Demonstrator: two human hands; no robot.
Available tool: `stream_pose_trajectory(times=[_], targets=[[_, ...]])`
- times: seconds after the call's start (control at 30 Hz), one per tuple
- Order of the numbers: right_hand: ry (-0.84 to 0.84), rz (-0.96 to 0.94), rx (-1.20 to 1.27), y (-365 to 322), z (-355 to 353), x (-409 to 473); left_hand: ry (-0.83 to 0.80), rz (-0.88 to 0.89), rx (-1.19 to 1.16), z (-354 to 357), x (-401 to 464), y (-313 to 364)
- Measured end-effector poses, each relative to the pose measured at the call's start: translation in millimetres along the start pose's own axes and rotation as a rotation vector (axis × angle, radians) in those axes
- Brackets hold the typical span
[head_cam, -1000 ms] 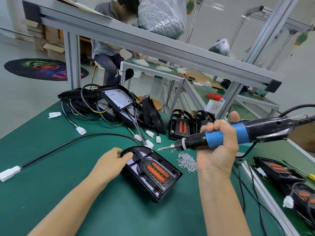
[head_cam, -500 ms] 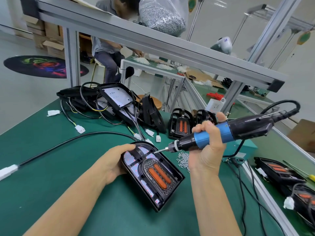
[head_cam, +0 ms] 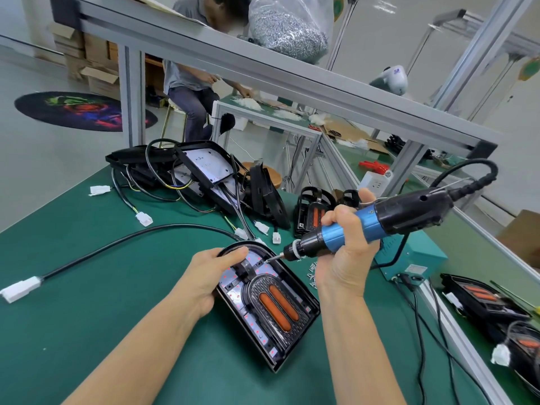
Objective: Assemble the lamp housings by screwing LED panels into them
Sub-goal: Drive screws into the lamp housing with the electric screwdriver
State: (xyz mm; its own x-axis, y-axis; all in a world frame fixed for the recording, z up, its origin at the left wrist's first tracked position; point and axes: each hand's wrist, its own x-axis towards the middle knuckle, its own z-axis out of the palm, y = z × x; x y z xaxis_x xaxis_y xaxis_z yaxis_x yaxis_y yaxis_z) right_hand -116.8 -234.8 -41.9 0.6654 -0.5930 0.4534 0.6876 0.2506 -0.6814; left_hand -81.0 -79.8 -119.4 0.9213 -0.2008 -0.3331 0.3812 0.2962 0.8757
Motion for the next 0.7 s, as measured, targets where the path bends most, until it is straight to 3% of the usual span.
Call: stream_pose_trajectory(times=[0.7], targets=[[-0.023, -0.015, -0.055, 17, 3, -2, -0.008, 0.031, -0.016, -2, -1, -3]])
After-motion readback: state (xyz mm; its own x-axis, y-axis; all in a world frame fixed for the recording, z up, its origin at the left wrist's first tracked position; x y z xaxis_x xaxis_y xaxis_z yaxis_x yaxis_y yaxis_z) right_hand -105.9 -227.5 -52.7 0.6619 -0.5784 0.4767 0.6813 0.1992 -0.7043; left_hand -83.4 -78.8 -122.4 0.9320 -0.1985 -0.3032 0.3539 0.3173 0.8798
